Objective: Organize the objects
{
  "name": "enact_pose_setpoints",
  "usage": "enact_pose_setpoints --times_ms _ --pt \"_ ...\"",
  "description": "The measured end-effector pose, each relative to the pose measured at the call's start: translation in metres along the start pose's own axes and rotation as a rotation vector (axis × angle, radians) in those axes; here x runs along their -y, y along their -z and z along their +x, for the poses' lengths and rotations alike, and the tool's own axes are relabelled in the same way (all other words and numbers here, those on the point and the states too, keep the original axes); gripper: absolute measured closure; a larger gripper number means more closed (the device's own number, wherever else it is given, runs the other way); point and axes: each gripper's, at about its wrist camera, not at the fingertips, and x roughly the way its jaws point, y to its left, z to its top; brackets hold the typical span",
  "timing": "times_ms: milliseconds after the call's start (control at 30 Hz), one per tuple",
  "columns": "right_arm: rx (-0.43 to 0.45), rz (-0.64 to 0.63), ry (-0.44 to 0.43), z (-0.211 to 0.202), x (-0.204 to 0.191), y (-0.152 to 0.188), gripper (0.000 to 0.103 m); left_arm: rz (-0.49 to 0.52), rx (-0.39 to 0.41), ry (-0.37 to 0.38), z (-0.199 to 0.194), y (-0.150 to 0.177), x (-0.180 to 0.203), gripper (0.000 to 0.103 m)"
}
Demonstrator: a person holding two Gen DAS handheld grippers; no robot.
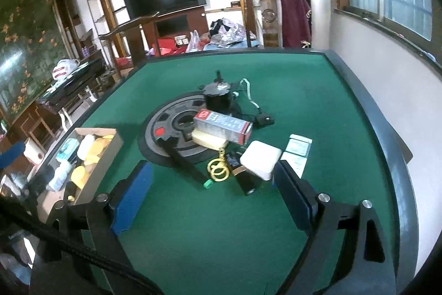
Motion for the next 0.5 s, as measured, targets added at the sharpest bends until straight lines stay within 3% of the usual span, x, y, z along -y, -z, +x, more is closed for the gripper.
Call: enact_pose_setpoints --times_ms 500 --pt "-0.044 0.053 0.023 0.03 0.031 -0.005 0.014 0.017 -0.076 0.028 0.034 0.005 0.017 0.015"
